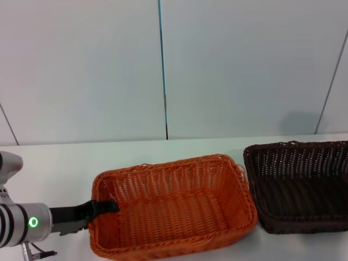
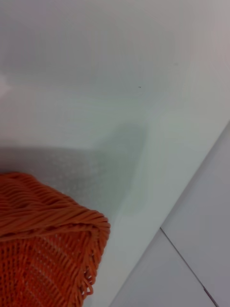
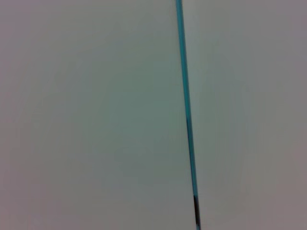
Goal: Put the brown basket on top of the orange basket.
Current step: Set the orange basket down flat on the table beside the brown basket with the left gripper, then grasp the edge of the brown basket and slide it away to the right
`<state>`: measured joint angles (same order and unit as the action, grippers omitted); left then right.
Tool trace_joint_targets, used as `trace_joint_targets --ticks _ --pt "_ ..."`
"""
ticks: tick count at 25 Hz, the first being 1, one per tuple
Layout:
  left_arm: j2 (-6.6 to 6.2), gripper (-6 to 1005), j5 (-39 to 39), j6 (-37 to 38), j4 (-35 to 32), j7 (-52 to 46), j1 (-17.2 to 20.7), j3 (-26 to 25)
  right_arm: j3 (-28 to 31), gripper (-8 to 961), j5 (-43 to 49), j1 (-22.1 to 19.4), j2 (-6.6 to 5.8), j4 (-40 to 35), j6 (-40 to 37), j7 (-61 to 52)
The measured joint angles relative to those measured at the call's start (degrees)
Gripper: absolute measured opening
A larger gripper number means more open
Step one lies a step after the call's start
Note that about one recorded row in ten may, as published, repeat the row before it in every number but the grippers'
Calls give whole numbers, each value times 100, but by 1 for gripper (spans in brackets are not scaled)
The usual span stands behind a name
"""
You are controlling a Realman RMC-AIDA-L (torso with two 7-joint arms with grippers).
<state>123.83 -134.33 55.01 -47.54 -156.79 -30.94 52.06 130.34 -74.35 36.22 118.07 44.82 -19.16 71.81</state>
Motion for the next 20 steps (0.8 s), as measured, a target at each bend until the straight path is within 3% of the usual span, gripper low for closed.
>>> trace_joint_targets --ticks 3,15,20 --pt "-4 888 -1 1 -29 38 0 -3 0 608 0 -1 3 0 0 0" --pt "-26 887 -6 2 -717 92 360 -111 0 609 -1 3 5 15 0 0" --pt "-35 886 -6 -50 -1042 417 474 -563 0 608 -6 9 5 25 -13 0"
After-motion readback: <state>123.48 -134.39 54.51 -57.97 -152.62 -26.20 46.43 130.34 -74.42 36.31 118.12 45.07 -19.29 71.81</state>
